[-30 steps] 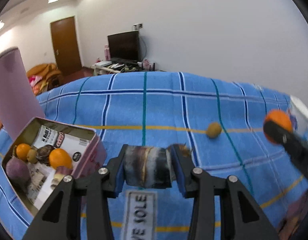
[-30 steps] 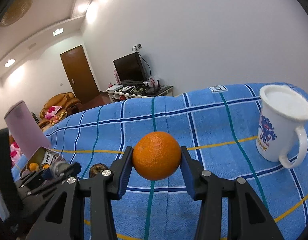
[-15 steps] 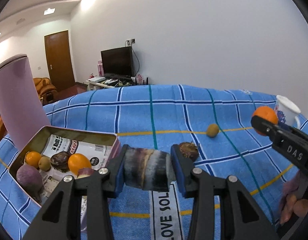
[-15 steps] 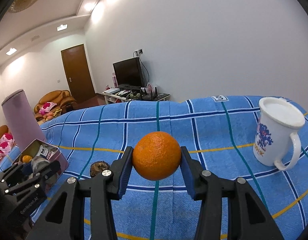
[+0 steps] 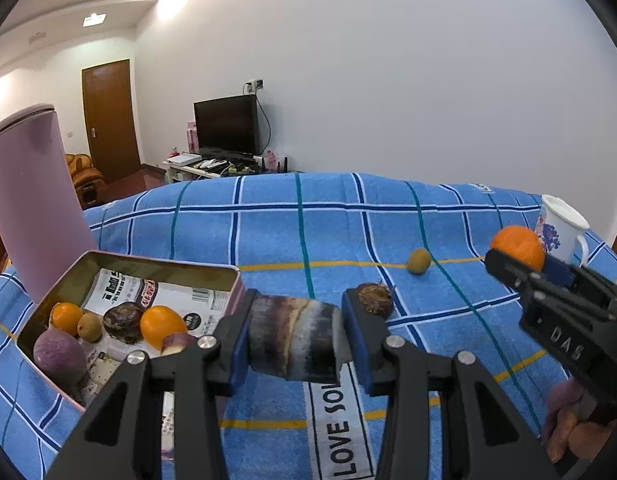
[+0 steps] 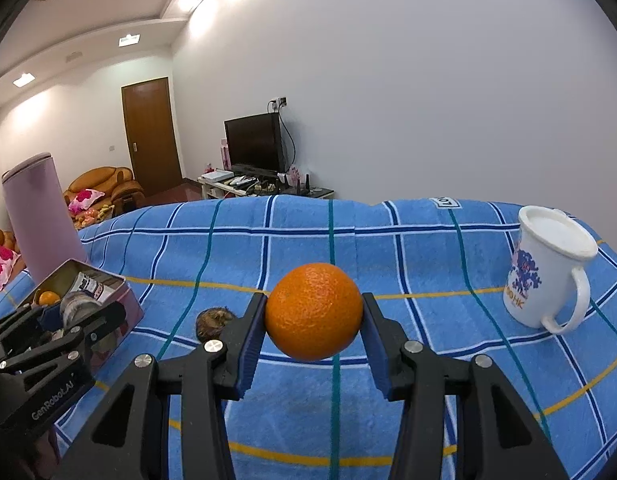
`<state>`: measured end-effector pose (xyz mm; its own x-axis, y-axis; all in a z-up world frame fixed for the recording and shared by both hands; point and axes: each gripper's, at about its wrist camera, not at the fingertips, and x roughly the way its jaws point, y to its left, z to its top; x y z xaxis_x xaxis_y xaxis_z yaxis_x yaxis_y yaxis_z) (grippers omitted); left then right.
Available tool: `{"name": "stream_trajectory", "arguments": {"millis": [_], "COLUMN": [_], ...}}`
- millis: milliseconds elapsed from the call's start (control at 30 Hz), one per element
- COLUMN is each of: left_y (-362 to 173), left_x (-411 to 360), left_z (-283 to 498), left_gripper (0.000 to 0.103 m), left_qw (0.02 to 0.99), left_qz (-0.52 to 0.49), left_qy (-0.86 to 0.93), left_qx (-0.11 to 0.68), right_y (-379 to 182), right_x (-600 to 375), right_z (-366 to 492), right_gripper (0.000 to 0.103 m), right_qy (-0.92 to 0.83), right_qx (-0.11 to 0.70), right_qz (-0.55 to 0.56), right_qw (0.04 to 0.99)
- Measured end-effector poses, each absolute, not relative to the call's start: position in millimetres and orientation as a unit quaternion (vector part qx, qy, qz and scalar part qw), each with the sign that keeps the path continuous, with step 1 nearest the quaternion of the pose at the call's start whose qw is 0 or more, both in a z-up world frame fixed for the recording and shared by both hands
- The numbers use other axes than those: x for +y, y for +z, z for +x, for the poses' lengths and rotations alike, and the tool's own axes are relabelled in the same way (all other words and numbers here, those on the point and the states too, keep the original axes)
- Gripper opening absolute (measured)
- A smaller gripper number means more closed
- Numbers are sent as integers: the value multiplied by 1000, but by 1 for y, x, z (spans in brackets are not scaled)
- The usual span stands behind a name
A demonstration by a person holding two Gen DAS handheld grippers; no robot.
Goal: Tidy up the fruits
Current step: 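Carry the orange and sugarcane piece over the tin box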
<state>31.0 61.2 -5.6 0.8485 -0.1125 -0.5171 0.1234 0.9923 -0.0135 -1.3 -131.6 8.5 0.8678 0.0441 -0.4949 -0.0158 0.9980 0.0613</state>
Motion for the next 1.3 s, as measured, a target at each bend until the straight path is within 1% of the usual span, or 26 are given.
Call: {"name": "stream_trajectory", "arguments": {"millis": [233, 467, 867, 1300], "left_y": [4, 15, 23, 14], "left_x": [71, 91, 167, 242], "left_z": [28, 28, 44, 68], "left_gripper": [43, 43, 43, 43], "left_qw": [964, 967, 972, 960], "left_qz": [3, -5, -12, -30], "left_qy": [-65, -58, 14, 107], "left_qx": [259, 247, 235, 256], "right_y": [9, 24, 30, 30], "right_x": [-115, -95, -26, 42], "right_z": [-5, -5, 10, 33], "right_gripper": [48, 48, 48, 48], "right_qy": [25, 38, 98, 158], "right_qx": [265, 254, 242, 247], "right_qz": [30, 37, 39, 43], "right_qw": [964, 966, 964, 955]}}
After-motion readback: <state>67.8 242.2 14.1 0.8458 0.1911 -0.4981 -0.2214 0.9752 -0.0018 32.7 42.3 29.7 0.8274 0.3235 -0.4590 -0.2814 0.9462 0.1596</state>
